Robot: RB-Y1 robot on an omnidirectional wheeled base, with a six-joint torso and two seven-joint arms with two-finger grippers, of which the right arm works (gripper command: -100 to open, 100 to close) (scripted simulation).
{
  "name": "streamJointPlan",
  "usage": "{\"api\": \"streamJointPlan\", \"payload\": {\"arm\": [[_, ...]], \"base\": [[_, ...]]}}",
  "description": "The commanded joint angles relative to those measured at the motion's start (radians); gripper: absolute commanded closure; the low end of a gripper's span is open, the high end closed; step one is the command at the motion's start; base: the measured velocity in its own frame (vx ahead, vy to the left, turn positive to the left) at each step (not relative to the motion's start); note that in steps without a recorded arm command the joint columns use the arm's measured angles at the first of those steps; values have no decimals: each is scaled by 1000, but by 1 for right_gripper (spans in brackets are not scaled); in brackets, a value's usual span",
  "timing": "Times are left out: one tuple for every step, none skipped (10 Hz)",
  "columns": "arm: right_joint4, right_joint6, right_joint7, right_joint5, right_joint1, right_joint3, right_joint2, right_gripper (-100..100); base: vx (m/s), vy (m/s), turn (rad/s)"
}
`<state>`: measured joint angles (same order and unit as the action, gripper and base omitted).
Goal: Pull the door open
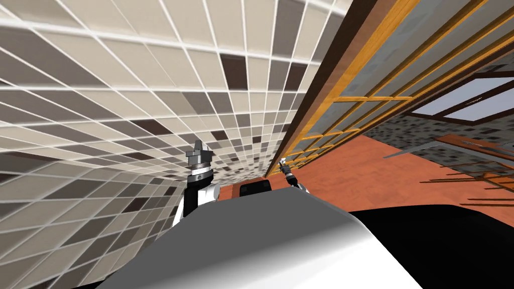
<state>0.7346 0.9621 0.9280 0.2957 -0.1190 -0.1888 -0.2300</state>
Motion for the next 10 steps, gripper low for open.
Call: {"api": "streamJointPlan", "payload": {"arm": [[2, 16, -12, -3, 10, 8, 5, 100], [1, 14, -61, -23, 12, 12, 3, 100], [1, 14, -62, -23, 12, 12, 3, 100], [0, 13, -87, -33, 13, 14, 3, 100], [-1, 11, -118, -46, 14, 16, 2, 100], [-1, 11, -119, -46, 14, 16, 2, 100], [-2, 10, -151, -58, 16, 19, 1, 100], [-2, 9, -183, -71, 17, 21, 1, 100], [-3, 8, -212, -84, 18, 24, 0, 100], [-4, 6, -241, -96, 19, 26, -1, 100]], "base": [[-54, -59, 199], [-102, -75, 278], [-107, -61, 88], [-81, -20, 40], [-53, 0, 84], [-21, -3, 31], [-20, -9, 67], [-39, -23, 134], [-51, -27, 111], [-56, -28, 113]]}}
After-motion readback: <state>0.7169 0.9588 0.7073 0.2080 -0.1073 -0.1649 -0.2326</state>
